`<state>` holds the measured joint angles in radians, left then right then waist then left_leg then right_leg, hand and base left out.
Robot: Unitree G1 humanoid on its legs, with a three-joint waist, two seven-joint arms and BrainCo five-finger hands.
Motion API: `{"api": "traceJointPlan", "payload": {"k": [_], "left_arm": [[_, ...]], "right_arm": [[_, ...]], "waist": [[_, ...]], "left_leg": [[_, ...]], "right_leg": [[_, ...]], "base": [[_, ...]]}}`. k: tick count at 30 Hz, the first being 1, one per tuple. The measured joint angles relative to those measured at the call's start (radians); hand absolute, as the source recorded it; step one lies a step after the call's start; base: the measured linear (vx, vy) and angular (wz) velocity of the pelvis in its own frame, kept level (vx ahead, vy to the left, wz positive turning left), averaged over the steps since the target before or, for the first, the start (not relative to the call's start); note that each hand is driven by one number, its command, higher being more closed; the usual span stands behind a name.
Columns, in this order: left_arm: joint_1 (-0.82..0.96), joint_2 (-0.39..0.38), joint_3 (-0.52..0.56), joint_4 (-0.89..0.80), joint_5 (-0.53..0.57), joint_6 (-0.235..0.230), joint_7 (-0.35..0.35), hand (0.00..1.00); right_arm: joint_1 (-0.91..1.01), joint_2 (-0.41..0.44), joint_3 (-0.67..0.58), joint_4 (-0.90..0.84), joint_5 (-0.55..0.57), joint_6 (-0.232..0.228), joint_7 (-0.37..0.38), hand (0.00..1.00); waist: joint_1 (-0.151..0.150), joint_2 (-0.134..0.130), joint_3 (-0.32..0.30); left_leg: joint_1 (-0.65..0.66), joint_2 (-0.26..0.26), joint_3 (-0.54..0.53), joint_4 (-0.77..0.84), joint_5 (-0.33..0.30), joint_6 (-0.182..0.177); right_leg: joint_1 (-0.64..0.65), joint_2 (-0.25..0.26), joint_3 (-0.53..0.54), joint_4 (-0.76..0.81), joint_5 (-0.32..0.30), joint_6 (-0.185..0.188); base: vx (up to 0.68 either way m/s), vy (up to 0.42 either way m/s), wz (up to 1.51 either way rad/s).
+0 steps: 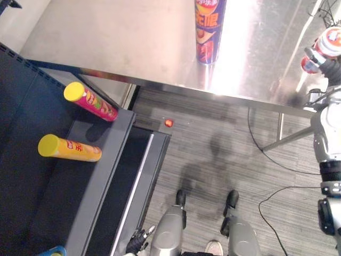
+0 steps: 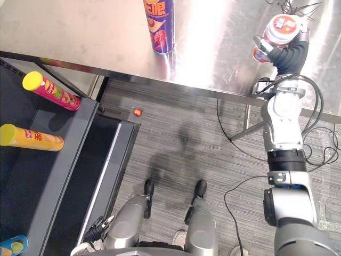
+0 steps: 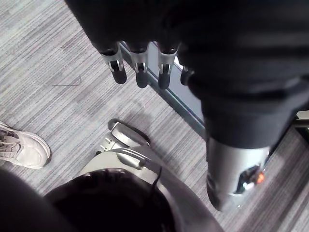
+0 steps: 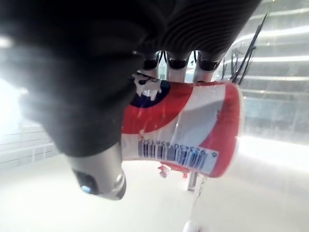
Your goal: Put the gum and the chips on the shelf.
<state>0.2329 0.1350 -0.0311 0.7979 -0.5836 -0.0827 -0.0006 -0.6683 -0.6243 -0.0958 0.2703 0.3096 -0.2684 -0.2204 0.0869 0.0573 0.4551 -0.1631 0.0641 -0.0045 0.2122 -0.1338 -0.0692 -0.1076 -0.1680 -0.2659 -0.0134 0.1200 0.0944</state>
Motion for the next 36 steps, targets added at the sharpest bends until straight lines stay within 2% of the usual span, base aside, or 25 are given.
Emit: {"api": "traceJointPlan", "payload": {"k": [3, 4, 7, 10, 12, 20, 27, 33, 36], "left_arm": [[0.006, 0.008, 0.009, 0.001, 0.01, 0.007, 0.012, 0.0], [0.012, 0.01, 0.02, 0.004, 0.013, 0.009, 0.021, 0.0], [0.012, 0.016, 0.041, 0.018, 0.014, 0.019, 0.032, 0.0], [0.014, 0.02, 0.062, 0.048, 0.016, 0.021, 0.034, 0.0], [0.014, 0.021, 0.076, 0.062, 0.019, 0.021, 0.033, 0.0], [0.017, 0.02, 0.097, 0.119, 0.057, 0.029, 0.038, 0.0], [0.018, 0.019, 0.105, 0.153, 0.057, 0.028, 0.037, 0.0], [0.018, 0.019, 0.106, 0.158, 0.053, 0.027, 0.037, 0.0], [0.017, 0.013, 0.105, 0.156, 0.035, 0.027, 0.036, 0.0]], "right_arm": [[0.1, 0.066, -0.015, -0.091, 0.002, 0.003, 0.062, 1.0], [0.146, 0.093, -0.015, -0.124, 0.004, 0.008, 0.09, 1.0], [0.273, 0.127, -0.013, -0.2, 0.014, 0.018, 0.164, 1.0], [0.354, 0.167, -0.012, -0.256, 0.026, 0.037, 0.221, 1.0], [0.395, 0.179, -0.002, -0.291, 0.042, 0.048, 0.26, 1.0], [0.535, 0.215, 0.039, -0.345, 0.063, 0.094, 0.38, 1.0], [0.599, 0.215, 0.046, -0.355, 0.065, 0.094, 0.405, 1.0], [0.608, 0.215, 0.059, -0.354, 0.085, 0.096, 0.402, 1.0], [0.606, 0.215, 0.085, -0.347, 0.095, 0.103, 0.404, 1.0]], "waist": [[0.0, -0.025, -0.029], [-0.001, -0.042, -0.051], [-0.011, -0.077, -0.117], [-0.031, -0.103, -0.163], [-0.031, -0.115, -0.19], [-0.056, -0.12, -0.255], [-0.06, -0.122, -0.295], [-0.06, -0.122, -0.305], [-0.056, -0.106, -0.297]], "left_leg": [[0.03, 0.009, 0.018, -0.036, 0.011, -0.006], [0.041, 0.013, 0.021, -0.047, 0.014, -0.01], [0.057, 0.018, 0.024, -0.069, 0.02, -0.015], [0.092, 0.018, 0.031, -0.086, 0.021, -0.015], [0.099, 0.019, 0.047, -0.091, 0.021, -0.015], [0.149, 0.024, 0.075, -0.146, 0.041, -0.018], [0.175, 0.031, 0.088, -0.17, 0.041, -0.021], [0.189, 0.03, 0.076, -0.172, 0.04, -0.021], [0.142, 0.037, 0.043, -0.061, -0.01, -0.022]], "right_leg": [[0.006, 0.008, 0.011, -0.003, -0.004, 0.0], [0.007, 0.013, 0.019, -0.007, -0.004, 0.0], [0.016, 0.018, 0.02, -0.019, -0.004, 0.0], [0.046, 0.019, 0.023, -0.032, -0.004, 0.0], [0.046, 0.019, 0.035, -0.039, -0.002, 0.002], [0.063, 0.02, 0.055, -0.058, 0.0, 0.007], [0.079, 0.024, 0.055, -0.075, 0.001, 0.008], [0.106, 0.024, 0.037, -0.084, 0.002, 0.011], [0.089, 0.022, 0.007, 0.015, -0.057, 0.012]], "base": [[0.03, -0.03, -0.13], [0.05, -0.027, -0.18], [0.07, -0.023, -0.06], [0.04, -0.005, -0.05], [0.0, 0.005, -0.17], [0.0, -0.012, -0.08], [0.03, -0.009, -0.06], [0.03, 0.002, 0.07], [-0.01, 0.011, 0.33]]}}
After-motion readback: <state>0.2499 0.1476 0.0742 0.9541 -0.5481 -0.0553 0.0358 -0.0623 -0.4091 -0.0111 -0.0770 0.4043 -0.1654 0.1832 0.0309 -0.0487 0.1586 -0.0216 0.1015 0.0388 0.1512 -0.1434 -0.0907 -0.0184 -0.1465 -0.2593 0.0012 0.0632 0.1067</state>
